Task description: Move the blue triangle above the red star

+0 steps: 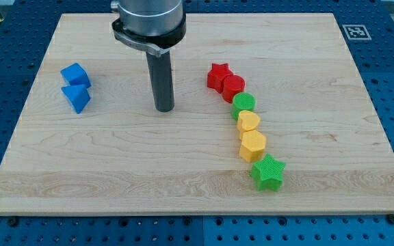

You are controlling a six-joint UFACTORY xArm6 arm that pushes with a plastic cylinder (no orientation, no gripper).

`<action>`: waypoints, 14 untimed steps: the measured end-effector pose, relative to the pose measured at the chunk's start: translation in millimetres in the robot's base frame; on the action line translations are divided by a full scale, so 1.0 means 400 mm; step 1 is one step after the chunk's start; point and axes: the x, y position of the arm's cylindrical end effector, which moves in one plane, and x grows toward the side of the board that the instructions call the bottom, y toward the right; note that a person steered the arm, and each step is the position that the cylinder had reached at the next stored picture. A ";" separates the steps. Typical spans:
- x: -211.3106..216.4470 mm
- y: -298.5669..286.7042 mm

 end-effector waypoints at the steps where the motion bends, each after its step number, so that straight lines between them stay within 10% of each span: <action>1: 0.011 -0.001; 4: 0.202 -0.218; 6: 0.121 -0.497; 8: -0.041 -0.481; 14: -0.038 -0.388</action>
